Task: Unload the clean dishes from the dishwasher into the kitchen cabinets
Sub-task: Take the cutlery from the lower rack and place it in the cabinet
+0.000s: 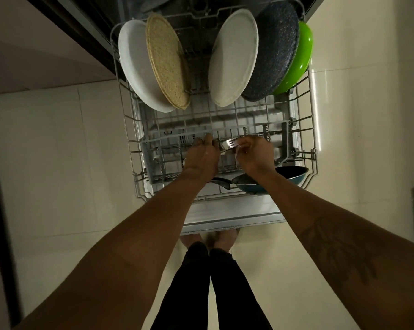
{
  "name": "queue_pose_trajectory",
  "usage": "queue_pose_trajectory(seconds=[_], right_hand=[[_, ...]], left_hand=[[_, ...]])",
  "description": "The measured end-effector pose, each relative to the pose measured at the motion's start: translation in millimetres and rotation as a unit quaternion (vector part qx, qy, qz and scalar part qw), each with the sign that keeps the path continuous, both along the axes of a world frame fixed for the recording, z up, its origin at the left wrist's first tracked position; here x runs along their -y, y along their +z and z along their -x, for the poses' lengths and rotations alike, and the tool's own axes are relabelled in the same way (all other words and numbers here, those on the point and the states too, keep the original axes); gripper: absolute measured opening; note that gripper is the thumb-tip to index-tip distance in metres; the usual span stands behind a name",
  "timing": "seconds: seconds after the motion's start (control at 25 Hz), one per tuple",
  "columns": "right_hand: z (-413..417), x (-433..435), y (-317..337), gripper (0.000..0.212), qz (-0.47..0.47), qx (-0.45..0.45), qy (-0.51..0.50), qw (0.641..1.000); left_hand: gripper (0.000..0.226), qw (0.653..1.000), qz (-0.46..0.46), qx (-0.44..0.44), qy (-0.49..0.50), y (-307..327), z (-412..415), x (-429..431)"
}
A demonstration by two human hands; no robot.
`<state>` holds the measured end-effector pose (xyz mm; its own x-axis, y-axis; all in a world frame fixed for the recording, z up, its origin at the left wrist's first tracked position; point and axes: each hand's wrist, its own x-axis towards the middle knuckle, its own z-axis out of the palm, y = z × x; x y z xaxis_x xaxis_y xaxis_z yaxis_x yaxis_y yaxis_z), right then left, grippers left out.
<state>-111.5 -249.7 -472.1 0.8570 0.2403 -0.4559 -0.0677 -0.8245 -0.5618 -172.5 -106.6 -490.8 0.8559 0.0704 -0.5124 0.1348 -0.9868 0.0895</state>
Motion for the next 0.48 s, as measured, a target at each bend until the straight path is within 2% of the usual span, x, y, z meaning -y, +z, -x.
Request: queue_pose_trajectory(seconds=[0.12,0.32,0.4,0.48], right_hand=[[-2,1,1,0.024,-0.004,-0.004,-0.073,0.997],[-5,10,17,0.017,-0.022,-0.046,-0.186,0.981],[-6,11,25,0.016,-0.035,-0.076,-0.223,0.971],[-7,10,33,0.014,-0.044,-0.106,-0.242,0.963]], left_hand=[[0.057,1.000,0.007,-0.009,0.002,2,2,0],[0.047,0.997,0.069,0.012,0.017,14,7,-4],[0.042,0.991,0.114,0.012,0.076,18,2,-9],[0.028,0.978,0.141,-0.003,0.154,21,-6,-18]])
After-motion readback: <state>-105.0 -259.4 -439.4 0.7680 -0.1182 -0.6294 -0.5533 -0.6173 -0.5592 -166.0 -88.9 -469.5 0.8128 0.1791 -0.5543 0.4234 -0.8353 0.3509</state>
